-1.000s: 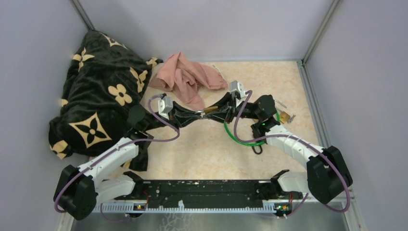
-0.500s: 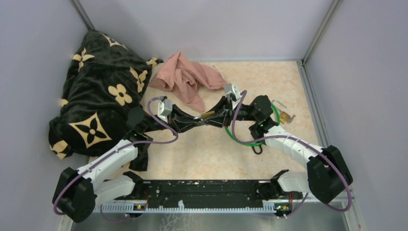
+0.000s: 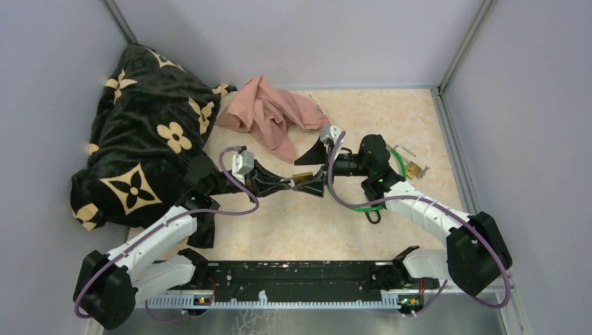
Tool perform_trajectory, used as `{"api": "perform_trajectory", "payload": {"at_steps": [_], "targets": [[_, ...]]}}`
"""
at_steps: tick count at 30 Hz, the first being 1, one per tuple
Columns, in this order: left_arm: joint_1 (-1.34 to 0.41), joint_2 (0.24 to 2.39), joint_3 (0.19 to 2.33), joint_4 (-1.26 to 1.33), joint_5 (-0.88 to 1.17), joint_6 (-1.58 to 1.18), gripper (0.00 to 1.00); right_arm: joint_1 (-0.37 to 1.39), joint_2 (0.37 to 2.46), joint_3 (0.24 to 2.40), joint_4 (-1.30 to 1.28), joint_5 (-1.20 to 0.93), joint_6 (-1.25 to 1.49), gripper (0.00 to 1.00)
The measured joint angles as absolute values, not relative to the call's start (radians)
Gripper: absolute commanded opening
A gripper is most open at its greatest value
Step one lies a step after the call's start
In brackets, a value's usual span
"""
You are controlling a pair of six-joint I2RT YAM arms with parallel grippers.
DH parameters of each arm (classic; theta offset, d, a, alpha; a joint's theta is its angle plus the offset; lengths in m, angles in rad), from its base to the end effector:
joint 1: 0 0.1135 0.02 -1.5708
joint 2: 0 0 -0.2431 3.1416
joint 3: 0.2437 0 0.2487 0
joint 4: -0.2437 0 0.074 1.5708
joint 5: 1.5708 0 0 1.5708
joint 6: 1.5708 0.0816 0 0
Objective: Lock with the key
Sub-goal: Lock the lock.
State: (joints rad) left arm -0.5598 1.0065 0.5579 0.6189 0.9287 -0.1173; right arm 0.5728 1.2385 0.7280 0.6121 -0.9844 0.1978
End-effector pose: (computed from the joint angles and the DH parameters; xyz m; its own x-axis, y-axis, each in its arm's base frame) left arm 0.1810 -0.1906 0.2891 0.0271 -0.0997 -0.9946 0.9968 0.0772 0.0195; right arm 0.2146 0.2192 0.2898 -0.1122 0.0570 -0.9920 -0.9936 0.0048 0.1127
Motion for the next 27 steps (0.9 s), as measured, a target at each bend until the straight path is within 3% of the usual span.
{"api": "perform_trajectory", "payload": {"at_steps": [7, 9, 11, 12, 21, 24, 27], "targets": [[-0.510, 0.975, 0.498, 0.426, 0.982, 0.009, 0.00, 0.560, 1.241, 0.728, 0.276, -0.945, 0.022, 0.96], [-0.496, 0.972, 0.476, 0.351, 0.983, 0.065, 0.00, 0.560, 1.239, 0.726, 0.200, -0.940, -0.036, 0.86], [-0.487, 0.965, 0.460, 0.287, 0.979, 0.112, 0.00, 0.560, 1.224, 0.716, 0.141, -0.928, -0.089, 0.63], [-0.484, 0.958, 0.453, 0.254, 0.976, 0.134, 0.00, 0.562, 1.209, 0.707, 0.109, -0.921, -0.117, 0.58], [-0.482, 0.907, 0.432, 0.191, 0.978, 0.218, 0.00, 0.653, 1.126, 0.661, 0.002, -0.788, -0.302, 0.48], [-0.482, 0.907, 0.430, 0.186, 0.978, 0.225, 0.00, 0.665, 1.127, 0.661, -0.006, -0.766, -0.331, 0.37], [-0.482, 0.907, 0.428, 0.183, 0.978, 0.227, 0.00, 0.674, 1.134, 0.661, -0.002, -0.747, -0.349, 0.32]]}}
